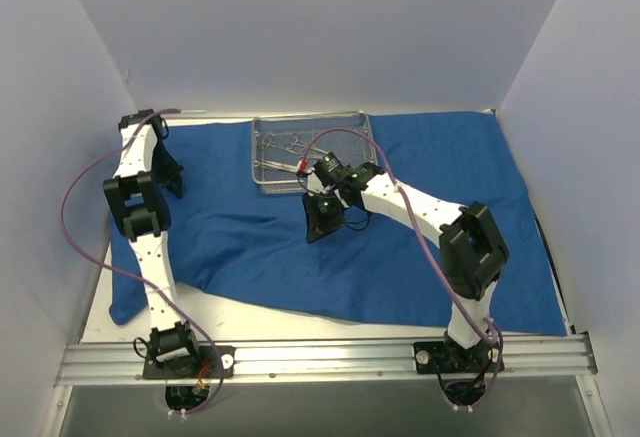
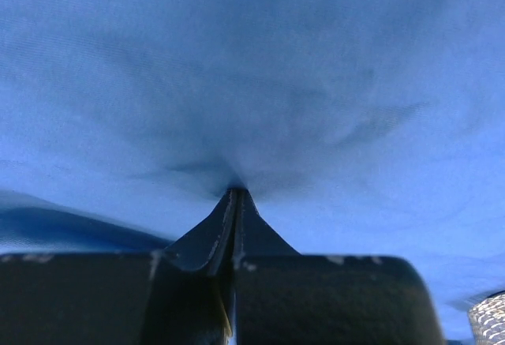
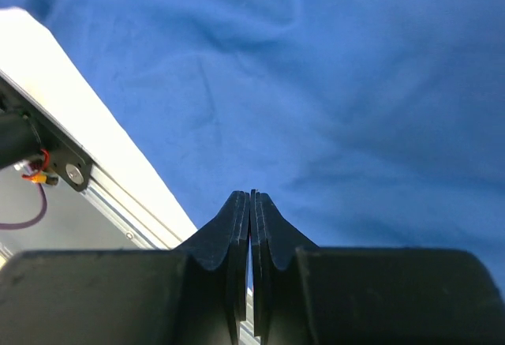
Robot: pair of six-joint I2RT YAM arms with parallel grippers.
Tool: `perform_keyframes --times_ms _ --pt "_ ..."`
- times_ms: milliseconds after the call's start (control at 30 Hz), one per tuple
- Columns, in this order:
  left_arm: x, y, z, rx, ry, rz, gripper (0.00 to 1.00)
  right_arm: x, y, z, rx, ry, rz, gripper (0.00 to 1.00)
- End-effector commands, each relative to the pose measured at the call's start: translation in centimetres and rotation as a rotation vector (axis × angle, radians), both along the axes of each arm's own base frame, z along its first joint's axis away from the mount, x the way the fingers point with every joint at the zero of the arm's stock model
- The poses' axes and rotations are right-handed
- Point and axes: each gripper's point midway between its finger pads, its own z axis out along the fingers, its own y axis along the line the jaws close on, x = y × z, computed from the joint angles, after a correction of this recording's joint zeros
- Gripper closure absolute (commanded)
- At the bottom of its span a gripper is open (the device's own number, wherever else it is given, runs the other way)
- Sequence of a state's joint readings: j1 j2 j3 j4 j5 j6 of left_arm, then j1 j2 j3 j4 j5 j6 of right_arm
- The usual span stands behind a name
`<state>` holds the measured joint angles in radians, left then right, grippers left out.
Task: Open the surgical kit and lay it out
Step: Smooth out the surgical kit at the center of the board.
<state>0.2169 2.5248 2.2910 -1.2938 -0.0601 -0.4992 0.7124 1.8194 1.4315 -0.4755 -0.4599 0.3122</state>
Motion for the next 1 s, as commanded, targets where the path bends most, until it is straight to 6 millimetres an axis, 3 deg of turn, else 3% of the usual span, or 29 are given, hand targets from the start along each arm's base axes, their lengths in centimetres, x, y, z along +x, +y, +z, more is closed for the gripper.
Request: perform_keyframes --times_ms 0,33,67,233,400,500,533,600,633,700,733,800,833,867,900,933,967 --pt "0.7 2.0 -3.5 0.044 0.063 -0.029 0.98 -0.5 1.3 -1.2 -0.002 0.044 0.005 1.0" --pt "1.0 2.3 -4.8 0.055 0.08 -0.05 0.98 -0.4 1.6 -1.1 0.002 0.039 0.0 1.0" --pt "2.6 2.8 -3.4 0.066 0.017 -0.044 0.98 -0.4 2.0 -1.1 0.001 0.034 -0.002 1.0" --pt "3.0 5.9 -4.1 0.01 -0.033 0.059 0.98 0.4 3.5 -0.6 0.016 0.037 -0.024 1.0" --pt "3.7 6.4 -4.1 -0.059 -0.089 0.075 0.98 0.2 3.8 -0.5 0.008 0.031 0.003 1.0" --pt "4.9 5.5 -2.5 -0.086 -0.158 0.046 0.94 0.0 3.9 -0.7 0.007 0.037 0.016 1.0" --pt "4.9 5.3 -0.9 -0.086 -0.181 0.036 0.9 -0.2 3.7 -0.8 0.0 0.039 0.022 1.0" --pt "5.4 4.6 1.0 -0.075 -0.223 0.03 0.72 -0.5 2.8 -0.8 -0.029 0.037 0.039 0.93" --pt "5.9 4.0 4.1 -0.091 -0.289 0.026 0.68 -0.9 2.3 -0.9 -0.043 0.039 0.044 0.89" --pt "5.2 2.6 4.9 -0.111 -0.292 0.024 0.6 -1.6 1.5 -0.1 -0.043 0.023 0.063 0.72" --pt "5.0 2.3 7.9 -0.095 -0.34 0.026 0.58 -2.5 0.6 -0.8 -0.064 0.04 0.068 0.67" --pt "3.6 0.6 8.8 -0.079 -0.32 0.015 0.5 -3.7 -0.3 -0.4 -0.057 0.04 0.1 0.55" --pt "3.1 0.0 12.0 -0.054 -0.38 0.016 0.47 -4.8 -1.1 -1.3 -0.074 0.071 0.113 0.5" --pt "2.8 -0.3 12.8 -0.029 -0.403 0.012 0.46 -5.5 -1.4 -1.5 -0.078 0.08 0.132 0.46" --pt "0.8 -1.1 11.6 -0.03 -0.342 0.017 0.43 -6.1 -1.6 -1.3 -0.068 0.082 0.146 0.41" --pt "-0.5 -1.4 13.7 -0.019 -0.376 0.054 0.42 -6.8 -1.8 -1.5 -0.061 0.097 0.172 0.39" --pt "-1.3 -1.8 13.9 -0.034 -0.39 0.068 0.42 -8.0 -1.9 -2.0 -0.065 0.117 0.202 0.38"
